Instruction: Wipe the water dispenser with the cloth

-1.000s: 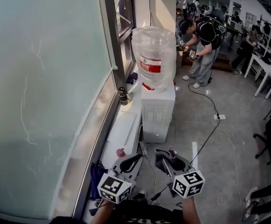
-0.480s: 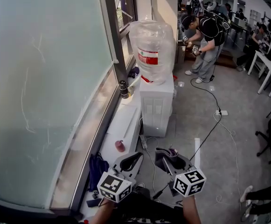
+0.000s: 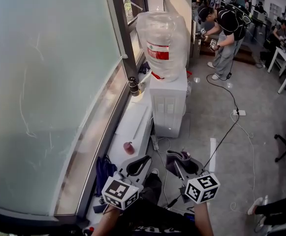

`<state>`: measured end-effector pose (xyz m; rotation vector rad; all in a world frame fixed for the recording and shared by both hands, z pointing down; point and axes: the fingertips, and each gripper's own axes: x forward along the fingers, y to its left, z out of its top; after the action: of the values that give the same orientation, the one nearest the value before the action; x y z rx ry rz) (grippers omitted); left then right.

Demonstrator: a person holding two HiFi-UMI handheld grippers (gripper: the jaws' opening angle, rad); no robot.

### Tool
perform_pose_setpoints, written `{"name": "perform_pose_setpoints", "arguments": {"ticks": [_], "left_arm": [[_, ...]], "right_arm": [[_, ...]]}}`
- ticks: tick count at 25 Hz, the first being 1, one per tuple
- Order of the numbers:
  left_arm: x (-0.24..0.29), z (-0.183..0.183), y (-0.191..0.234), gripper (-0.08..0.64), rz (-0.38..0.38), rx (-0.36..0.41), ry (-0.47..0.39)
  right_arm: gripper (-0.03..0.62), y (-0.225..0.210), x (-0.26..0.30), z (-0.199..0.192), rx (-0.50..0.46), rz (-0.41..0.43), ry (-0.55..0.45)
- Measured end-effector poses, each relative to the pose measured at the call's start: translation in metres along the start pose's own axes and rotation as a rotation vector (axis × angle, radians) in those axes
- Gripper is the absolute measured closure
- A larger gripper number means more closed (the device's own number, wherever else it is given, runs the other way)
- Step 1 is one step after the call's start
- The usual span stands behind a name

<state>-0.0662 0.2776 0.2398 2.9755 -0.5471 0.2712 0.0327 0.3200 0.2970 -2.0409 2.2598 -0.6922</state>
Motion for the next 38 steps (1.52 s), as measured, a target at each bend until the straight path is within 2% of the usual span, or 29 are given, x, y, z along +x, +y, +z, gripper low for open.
{"name": "perform_pose_setpoints", "arguments": {"ticks": [6,15,23,31,38], "left_arm": [[0.042,-0.008,0.045,0.530,0.000,-0.017,0.010],[0.121,0.005,0.140,0.531,-0.058,-0.025,0.027],[0.168,0.001,0.212,0.531,-0.101,-0.002,0.049],[0.193,-0.007,0.247,0.531,-0.139,-0.001,0.049],[0.201,-0.004,0.245,0.531,-0.151,-0.009,0.026]], "right_arm": [[0.483,-0.024,0.044,0.005,-0.004,-0.008,0.023],[0.483,-0.073,0.146,0.041,0.033,-0.075,0.033],[0.483,-0.094,0.223,0.051,0.036,-0.113,0.083],[0.483,-0.111,0.264,0.060,-0.007,-0.155,0.111],[0.483,-0.123,0.273,0.079,-0.061,-0.163,0.108]]}}
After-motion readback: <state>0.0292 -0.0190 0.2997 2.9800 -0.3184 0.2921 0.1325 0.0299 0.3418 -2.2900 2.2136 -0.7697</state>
